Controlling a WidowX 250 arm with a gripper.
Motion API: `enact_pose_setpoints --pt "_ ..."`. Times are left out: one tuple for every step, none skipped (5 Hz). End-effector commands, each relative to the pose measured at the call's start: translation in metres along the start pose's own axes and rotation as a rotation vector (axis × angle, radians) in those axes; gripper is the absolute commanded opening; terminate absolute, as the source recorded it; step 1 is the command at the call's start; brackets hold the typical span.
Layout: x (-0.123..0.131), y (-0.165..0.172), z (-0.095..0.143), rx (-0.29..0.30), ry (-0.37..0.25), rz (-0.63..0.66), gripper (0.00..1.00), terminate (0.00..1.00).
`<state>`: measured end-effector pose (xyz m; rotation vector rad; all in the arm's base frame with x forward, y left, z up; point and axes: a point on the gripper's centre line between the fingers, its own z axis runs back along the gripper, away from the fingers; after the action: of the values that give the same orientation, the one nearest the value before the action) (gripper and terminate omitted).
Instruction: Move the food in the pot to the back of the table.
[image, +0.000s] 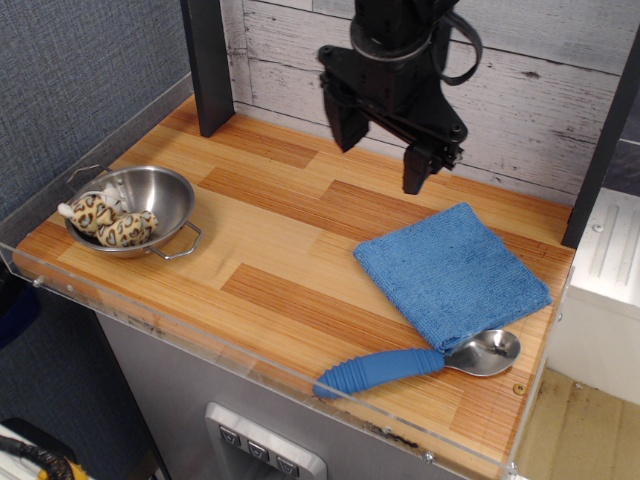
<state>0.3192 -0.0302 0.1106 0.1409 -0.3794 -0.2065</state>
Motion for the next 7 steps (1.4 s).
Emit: enact_pose_setpoints --pt "-0.026 0.036 0.02 0.152 0.035 0.46 1.0 0.0" --pt "-0.035 0.054 0.019 0.242 0.088 0.688 1.0 0.0" --pt "-0.042 0.071 0.019 0.303 0.134 0.928 1.0 0.0" --pt "-0.054 0.092 0.019 0.304 0.145 1.038 1.0 0.0" --pt "-0.077 0.108 0.016 0.343 0.168 1.082 1.0 0.0" --pt "-0.105 0.121 0.016 0.381 0.188 1.113 1.0 0.0" --pt "-0.134 0.136 0.016 0.404 0.202 1.151 1.0 0.0"
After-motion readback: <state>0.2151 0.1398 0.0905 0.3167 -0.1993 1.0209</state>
